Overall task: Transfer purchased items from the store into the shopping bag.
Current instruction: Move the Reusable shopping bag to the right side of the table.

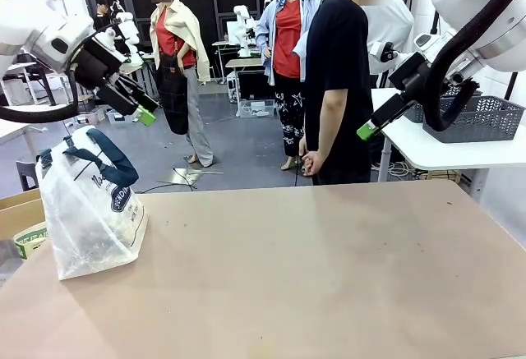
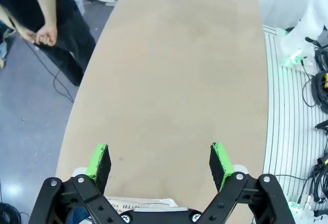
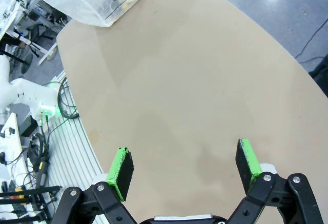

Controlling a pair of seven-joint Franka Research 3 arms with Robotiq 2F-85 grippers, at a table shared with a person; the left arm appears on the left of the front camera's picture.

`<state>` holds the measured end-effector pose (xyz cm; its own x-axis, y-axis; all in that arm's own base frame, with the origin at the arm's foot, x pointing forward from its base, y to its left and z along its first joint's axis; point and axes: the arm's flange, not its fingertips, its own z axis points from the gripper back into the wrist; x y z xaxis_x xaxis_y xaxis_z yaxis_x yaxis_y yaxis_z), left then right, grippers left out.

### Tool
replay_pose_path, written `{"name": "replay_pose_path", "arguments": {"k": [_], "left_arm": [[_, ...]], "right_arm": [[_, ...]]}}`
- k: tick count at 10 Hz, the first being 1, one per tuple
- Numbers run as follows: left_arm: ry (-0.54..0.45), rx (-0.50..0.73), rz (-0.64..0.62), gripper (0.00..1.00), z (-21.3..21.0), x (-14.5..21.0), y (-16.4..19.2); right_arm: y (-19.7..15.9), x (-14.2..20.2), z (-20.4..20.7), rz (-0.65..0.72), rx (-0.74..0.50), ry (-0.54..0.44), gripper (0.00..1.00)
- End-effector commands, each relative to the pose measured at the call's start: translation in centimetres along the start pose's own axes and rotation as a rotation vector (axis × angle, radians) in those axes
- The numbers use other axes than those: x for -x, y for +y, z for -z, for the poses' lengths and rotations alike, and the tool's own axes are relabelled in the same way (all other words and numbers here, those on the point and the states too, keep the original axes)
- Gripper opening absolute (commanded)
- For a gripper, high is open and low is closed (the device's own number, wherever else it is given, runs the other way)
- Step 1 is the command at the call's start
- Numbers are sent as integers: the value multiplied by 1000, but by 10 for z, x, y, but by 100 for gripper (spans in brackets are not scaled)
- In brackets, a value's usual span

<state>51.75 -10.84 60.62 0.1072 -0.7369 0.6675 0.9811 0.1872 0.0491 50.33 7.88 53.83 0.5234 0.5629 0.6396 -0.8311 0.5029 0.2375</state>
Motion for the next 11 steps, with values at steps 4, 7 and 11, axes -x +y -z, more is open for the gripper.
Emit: {"name": "replay_pose_path", "arguments": {"k": [4, 7, 11], "left_arm": [[-9, 35, 53, 100, 22, 9, -6], [14, 50, 28, 100, 19, 5, -4], [14, 50, 28, 100, 19, 5, -4]], "right_arm": [[1, -1, -1, -1, -6, 1, 100], [1, -1, -1, -1, -6, 1, 100], [1, -1, -1, -1, -6, 1, 100]]}}
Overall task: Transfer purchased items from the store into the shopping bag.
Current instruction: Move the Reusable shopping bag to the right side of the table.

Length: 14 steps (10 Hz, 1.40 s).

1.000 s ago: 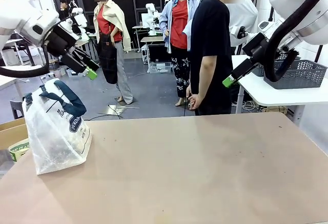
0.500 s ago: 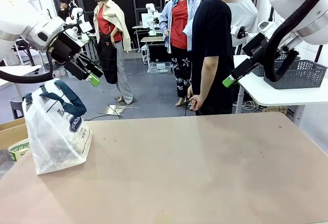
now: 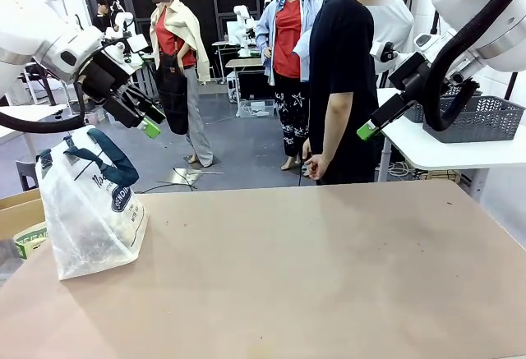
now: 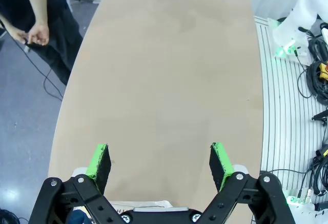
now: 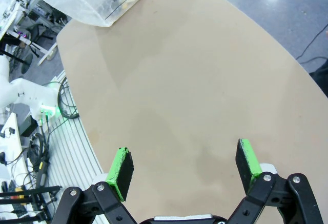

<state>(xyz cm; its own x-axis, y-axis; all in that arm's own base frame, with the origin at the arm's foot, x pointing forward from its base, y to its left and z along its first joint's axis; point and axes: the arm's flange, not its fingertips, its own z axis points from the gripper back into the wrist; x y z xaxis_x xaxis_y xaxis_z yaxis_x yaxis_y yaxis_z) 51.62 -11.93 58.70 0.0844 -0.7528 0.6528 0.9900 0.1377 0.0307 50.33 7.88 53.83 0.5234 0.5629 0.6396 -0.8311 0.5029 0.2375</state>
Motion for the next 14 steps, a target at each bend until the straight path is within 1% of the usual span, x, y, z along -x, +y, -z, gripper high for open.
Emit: {"name": "replay_pose_path", "arguments": {"k": [1, 14], "left_arm": [[-4, 3, 3, 100, -2, 0, 0], [-4, 3, 3, 100, -2, 0, 0]], "right_arm": [[1, -1, -1, -1, -6, 1, 100], [1, -1, -1, -1, -6, 1, 100]]}}
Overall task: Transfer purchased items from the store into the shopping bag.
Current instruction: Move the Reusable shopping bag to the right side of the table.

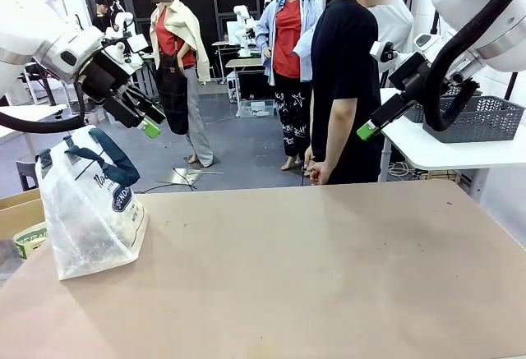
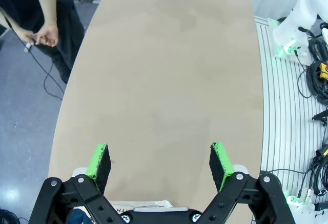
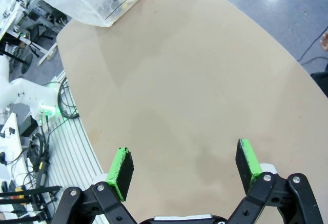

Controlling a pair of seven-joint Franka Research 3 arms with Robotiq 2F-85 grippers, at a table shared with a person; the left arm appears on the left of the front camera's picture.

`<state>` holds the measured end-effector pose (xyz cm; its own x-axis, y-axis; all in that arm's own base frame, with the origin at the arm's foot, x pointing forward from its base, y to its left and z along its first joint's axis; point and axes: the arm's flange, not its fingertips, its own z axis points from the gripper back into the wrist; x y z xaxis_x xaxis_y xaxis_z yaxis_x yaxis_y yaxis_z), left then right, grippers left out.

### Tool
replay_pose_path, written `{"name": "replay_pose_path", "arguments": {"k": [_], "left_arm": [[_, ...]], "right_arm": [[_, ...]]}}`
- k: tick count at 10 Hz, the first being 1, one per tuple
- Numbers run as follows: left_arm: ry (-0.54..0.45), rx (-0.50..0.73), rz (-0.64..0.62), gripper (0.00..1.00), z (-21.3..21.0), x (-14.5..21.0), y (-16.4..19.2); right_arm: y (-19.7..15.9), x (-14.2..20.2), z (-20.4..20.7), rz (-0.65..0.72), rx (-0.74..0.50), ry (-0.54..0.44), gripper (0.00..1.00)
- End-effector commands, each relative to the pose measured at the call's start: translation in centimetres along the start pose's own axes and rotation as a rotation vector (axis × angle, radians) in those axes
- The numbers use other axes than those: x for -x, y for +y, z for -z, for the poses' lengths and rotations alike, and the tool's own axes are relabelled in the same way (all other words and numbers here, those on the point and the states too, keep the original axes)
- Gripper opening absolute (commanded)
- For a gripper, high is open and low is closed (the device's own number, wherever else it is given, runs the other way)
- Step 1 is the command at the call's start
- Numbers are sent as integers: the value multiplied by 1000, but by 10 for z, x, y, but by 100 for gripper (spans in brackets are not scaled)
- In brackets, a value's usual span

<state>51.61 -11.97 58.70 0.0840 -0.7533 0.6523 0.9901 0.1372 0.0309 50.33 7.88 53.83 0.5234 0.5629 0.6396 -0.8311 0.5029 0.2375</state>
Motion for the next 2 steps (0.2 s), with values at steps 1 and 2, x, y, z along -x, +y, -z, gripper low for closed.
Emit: {"name": "replay_pose_path", "arguments": {"k": [1, 2], "left_arm": [[-5, 3, 2, 100, -3, 0, 0], [-5, 3, 2, 100, -3, 0, 0]], "right_arm": [[1, -1, -1, -1, -6, 1, 100], [1, -1, -1, -1, -6, 1, 100]]}}
